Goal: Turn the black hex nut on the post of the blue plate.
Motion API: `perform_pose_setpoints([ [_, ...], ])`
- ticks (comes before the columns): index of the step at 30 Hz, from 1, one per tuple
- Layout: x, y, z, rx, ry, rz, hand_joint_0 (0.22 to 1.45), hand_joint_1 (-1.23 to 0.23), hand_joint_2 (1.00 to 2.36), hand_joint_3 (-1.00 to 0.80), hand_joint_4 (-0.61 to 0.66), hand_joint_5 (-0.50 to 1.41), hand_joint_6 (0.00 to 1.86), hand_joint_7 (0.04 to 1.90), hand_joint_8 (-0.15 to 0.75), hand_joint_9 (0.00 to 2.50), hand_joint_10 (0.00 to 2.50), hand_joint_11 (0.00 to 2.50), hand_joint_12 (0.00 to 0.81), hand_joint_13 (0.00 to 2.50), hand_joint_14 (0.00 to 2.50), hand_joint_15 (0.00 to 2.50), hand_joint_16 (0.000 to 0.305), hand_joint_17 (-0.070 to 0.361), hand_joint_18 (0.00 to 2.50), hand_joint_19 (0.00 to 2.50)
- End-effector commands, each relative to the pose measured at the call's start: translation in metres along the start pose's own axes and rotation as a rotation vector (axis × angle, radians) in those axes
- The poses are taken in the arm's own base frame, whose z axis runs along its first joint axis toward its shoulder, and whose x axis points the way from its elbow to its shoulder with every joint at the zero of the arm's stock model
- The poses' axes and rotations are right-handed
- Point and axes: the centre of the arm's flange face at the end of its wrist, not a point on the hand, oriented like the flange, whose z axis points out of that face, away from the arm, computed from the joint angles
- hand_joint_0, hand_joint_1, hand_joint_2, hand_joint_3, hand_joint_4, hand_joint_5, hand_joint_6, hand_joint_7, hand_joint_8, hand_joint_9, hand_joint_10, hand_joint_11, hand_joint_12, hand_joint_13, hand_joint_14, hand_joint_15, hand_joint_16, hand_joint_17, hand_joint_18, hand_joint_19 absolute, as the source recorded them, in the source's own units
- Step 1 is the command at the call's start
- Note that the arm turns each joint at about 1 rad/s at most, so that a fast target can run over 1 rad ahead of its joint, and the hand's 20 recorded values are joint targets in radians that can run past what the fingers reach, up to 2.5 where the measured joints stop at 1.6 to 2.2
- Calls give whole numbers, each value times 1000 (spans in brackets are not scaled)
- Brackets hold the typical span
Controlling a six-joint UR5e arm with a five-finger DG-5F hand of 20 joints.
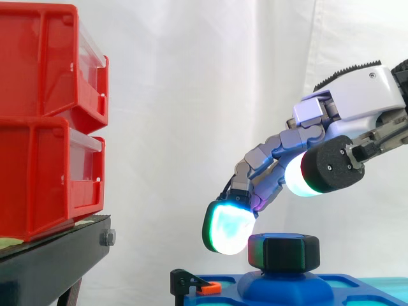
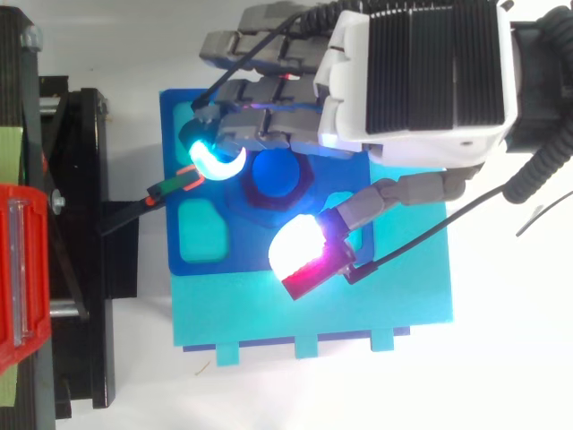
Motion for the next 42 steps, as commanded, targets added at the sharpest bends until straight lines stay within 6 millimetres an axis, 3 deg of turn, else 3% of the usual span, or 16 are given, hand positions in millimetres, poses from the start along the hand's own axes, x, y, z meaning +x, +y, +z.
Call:
perform_pose_setpoints([
  [1,0,-2,0,2,1,2,518,-318,1000,-500,270,-185,502,758,262,440,0,0,235,271,0,0,25,56,78,187],
  [11,-1,-9,-3,8,10,4,519,-318,1000,-500,275,-181,502,770,264,445,0,0,232,274,0,0,24,54,73,182],
  [29,-9,-40,-9,-20,0,16,520,-317,1000,-500,271,-183,502,763,261,445,0,0,226,276,0,0,23,52,74,182],
  [35,-24,-37,-9,-35,-22,13,521,-318,1000,-500,272,-183,502,759,263,447,0,0,228,278,1,0,23,52,77,179],
  [42,-25,-24,-5,-39,-30,7,521,-319,1000,-500,271,-183,502,760,264,454,0,0,231,284,0,0,23,53,85,182],
])
